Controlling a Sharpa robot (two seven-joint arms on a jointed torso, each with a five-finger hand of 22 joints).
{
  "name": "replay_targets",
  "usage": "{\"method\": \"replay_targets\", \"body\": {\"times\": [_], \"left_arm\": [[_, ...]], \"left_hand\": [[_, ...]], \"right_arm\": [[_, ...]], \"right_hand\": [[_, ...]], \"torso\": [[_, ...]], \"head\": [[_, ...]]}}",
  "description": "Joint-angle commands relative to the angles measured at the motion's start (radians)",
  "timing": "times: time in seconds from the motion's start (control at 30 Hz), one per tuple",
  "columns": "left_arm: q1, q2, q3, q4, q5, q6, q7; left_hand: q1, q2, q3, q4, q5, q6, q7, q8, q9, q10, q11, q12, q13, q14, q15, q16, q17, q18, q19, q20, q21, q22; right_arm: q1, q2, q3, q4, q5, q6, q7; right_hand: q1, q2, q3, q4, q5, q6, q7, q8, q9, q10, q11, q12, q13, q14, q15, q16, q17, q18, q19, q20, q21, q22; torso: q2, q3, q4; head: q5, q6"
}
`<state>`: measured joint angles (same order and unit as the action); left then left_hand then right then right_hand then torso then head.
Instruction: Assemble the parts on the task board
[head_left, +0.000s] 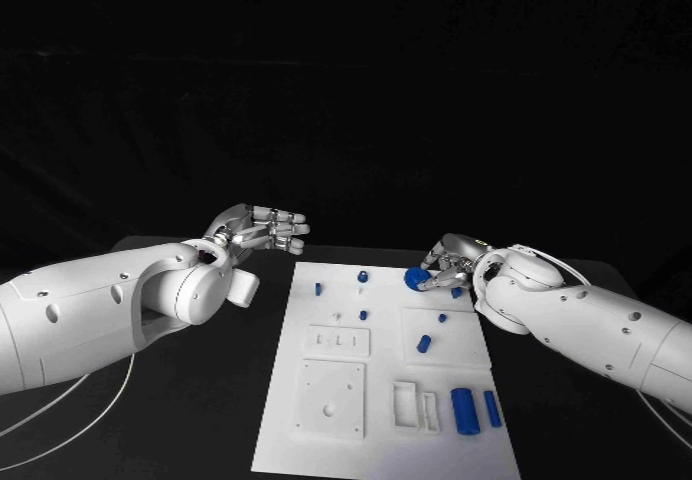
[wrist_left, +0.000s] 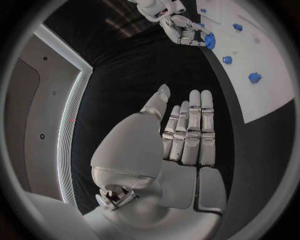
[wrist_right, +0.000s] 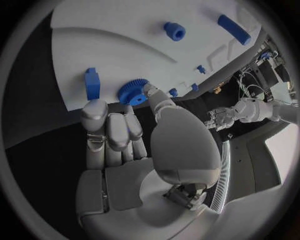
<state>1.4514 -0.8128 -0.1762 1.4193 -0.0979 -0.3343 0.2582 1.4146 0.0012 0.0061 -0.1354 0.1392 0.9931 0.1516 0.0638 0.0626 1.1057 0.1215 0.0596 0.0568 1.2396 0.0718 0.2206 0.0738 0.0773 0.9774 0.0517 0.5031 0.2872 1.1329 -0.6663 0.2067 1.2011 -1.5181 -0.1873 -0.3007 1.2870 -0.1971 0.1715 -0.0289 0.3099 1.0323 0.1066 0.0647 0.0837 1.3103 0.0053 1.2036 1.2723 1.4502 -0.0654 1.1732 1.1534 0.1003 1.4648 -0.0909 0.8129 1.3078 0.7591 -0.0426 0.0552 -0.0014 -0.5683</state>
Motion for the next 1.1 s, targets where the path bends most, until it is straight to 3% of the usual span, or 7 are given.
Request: {"method": "replay_targets", "body": {"times": [0.03,0.53,0.87,1.1], "left_arm": [[0.003,0.002,0.001,0.001,-0.005,0.013,0.003],[0.003,0.002,0.001,0.001,-0.005,0.015,0.002],[0.003,0.002,0.001,0.002,-0.005,0.016,0.001],[0.003,0.002,0.001,0.002,-0.006,0.017,0.0]], "left_hand": [[0.006,-0.001,0.005,0.001,0.0,-0.009,0.001,-0.001,0.001,-0.005,0.0,0.0,0.002,-0.007,-0.001,-0.005,-0.001,0.013,-0.005,0.001,0.005,-0.002],[0.006,-0.001,0.005,0.001,0.0,-0.009,0.001,-0.001,0.001,-0.005,0.0,0.0,0.002,-0.007,-0.001,-0.005,-0.001,0.013,-0.005,0.001,0.005,-0.002],[0.007,-0.001,0.005,0.003,0.0,-0.009,0.0,-0.001,0.001,-0.005,-0.001,0.0,0.002,-0.007,-0.001,-0.005,0.0,0.012,-0.005,0.001,0.006,-0.004],[0.007,-0.001,0.005,0.003,0.0,-0.009,0.0,-0.001,0.001,-0.005,-0.001,0.0,0.002,-0.007,-0.001,-0.005,0.0,0.012,-0.005,0.001,0.006,-0.004]], "right_arm": [[-0.001,0.001,0.001,0.002,0.017,-0.006,-0.004],[-0.001,0.011,0.001,-0.01,0.02,-0.007,-0.01],[-0.001,0.022,0.001,-0.022,0.002,-0.002,-0.014],[-0.002,0.029,0.0,-0.025,-0.036,0.001,-0.018]], "right_hand": [[-0.003,0.005,-0.013,0.008,0.002,-0.01,0.002,-0.001,0.0,0.004,0.001,0.002,0.001,0.007,0.002,0.002,0.001,0.006,0.056,0.009,-0.005,0.096],[-0.004,0.011,-0.009,0.032,0.002,0.009,-0.003,-0.001,0.003,0.007,-0.002,0.003,0.002,0.008,0.0,0.003,0.002,0.005,0.057,0.007,-0.003,0.097],[-0.01,0.026,0.063,0.007,-0.008,0.076,-0.019,-0.001,0.008,0.017,-0.014,0.008,0.008,0.009,-0.009,0.006,0.004,-0.001,0.057,-0.002,0.003,0.098],[-0.007,0.03,0.075,-0.006,-0.012,0.096,-0.024,-0.002,0.011,0.019,-0.017,0.008,0.01,0.009,-0.012,0.005,0.004,-0.003,0.056,-0.005,0.003,0.098]], "torso": [[0.0,-0.0003,0.0008],[0.001,-0.0006,0.0012],[0.001,-0.0006,0.0006],[0.0,-0.0004,0.0005]], "head": [[0.0,-0.001],[-0.001,-0.002],[0.0,-0.005],[0.0,-0.007]]}}
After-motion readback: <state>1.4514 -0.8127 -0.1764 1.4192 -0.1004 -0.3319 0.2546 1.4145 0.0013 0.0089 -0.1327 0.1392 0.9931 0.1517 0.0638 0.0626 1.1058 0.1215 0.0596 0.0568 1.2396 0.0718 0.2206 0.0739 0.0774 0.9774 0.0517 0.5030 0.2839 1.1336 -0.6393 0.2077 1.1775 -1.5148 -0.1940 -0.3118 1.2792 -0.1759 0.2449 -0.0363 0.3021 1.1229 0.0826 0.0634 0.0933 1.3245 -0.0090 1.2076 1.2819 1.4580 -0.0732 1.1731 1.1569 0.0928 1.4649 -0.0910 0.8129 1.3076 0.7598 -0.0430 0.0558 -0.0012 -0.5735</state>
